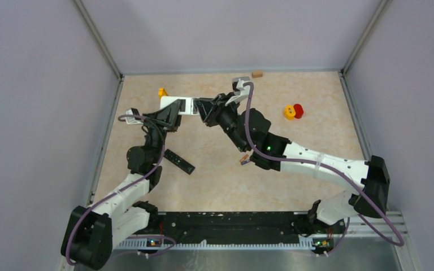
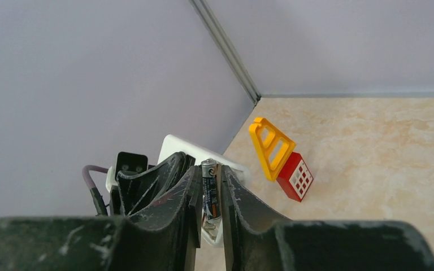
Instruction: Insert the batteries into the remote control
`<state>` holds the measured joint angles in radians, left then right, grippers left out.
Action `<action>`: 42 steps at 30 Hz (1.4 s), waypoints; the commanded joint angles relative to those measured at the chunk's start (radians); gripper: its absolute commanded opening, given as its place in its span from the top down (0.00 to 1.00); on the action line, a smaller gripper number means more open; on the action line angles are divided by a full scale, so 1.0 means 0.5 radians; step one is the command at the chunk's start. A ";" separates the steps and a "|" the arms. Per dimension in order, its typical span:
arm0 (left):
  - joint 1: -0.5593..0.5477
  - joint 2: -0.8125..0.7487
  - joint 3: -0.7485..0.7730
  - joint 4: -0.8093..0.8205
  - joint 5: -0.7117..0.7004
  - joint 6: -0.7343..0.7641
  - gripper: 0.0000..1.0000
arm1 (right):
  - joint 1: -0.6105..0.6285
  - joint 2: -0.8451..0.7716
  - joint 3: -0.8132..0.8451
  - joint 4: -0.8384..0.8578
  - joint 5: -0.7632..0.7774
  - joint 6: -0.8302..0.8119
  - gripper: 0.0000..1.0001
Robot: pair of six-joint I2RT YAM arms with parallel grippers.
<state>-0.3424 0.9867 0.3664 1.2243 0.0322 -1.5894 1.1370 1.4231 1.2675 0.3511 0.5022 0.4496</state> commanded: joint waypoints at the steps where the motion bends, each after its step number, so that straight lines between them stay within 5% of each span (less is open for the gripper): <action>1: -0.008 -0.022 0.013 0.282 -0.029 -0.046 1.00 | 0.009 0.008 0.101 -0.096 0.104 0.005 0.82; 15: -0.003 -0.023 -0.036 0.310 -0.046 -0.073 1.00 | 0.010 -0.199 0.137 -0.252 0.038 0.083 0.67; 18: -0.003 -0.037 -0.032 0.303 -0.046 -0.042 1.00 | 0.010 -0.260 0.160 -0.390 0.043 0.172 0.56; 22: -0.006 -0.037 -0.033 0.252 -0.046 -0.002 1.00 | 0.003 -0.310 0.247 -0.790 0.185 0.548 0.22; 24: -0.005 -0.029 -0.035 0.263 -0.044 0.026 1.00 | -0.042 -0.334 0.238 -0.885 0.081 0.700 0.14; 31: -0.004 0.025 -0.023 0.314 -0.033 0.088 1.00 | -0.295 -0.406 0.007 -0.797 -0.542 1.450 0.09; 42: -0.004 0.228 0.014 0.560 0.028 0.107 1.00 | -0.306 -0.230 -0.146 -0.201 -0.790 2.071 0.07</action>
<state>-0.3424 1.0676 0.3473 1.3582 0.0250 -1.5429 0.9852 1.2842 1.1919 0.0925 0.1600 1.3544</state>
